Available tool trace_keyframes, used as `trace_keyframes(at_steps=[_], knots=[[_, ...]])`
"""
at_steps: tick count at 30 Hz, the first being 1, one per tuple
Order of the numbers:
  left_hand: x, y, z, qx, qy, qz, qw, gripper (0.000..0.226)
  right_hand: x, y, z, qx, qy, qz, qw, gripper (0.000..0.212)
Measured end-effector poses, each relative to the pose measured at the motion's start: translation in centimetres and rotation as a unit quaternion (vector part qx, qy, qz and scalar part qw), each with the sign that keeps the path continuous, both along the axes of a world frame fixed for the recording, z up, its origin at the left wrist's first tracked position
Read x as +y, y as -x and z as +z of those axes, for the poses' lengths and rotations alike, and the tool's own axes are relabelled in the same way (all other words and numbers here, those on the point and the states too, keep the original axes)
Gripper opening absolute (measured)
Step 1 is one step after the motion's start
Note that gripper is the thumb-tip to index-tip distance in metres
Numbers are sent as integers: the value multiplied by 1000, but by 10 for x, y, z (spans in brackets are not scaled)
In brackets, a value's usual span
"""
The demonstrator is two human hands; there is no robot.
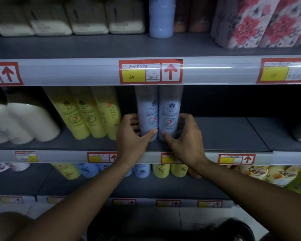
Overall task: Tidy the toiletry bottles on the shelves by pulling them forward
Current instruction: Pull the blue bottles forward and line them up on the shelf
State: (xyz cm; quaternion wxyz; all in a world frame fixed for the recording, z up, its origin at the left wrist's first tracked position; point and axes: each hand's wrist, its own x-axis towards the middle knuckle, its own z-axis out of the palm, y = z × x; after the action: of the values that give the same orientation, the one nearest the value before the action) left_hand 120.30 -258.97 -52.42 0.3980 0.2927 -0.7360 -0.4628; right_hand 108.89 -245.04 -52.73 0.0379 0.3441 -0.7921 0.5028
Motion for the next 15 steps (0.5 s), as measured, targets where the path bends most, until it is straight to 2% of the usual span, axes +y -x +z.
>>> trace_keyframes(at_steps=[15], knots=[[-2, 4, -2, -10, 34, 6, 999, 64, 4, -1, 0, 13, -7, -8, 1000, 65]])
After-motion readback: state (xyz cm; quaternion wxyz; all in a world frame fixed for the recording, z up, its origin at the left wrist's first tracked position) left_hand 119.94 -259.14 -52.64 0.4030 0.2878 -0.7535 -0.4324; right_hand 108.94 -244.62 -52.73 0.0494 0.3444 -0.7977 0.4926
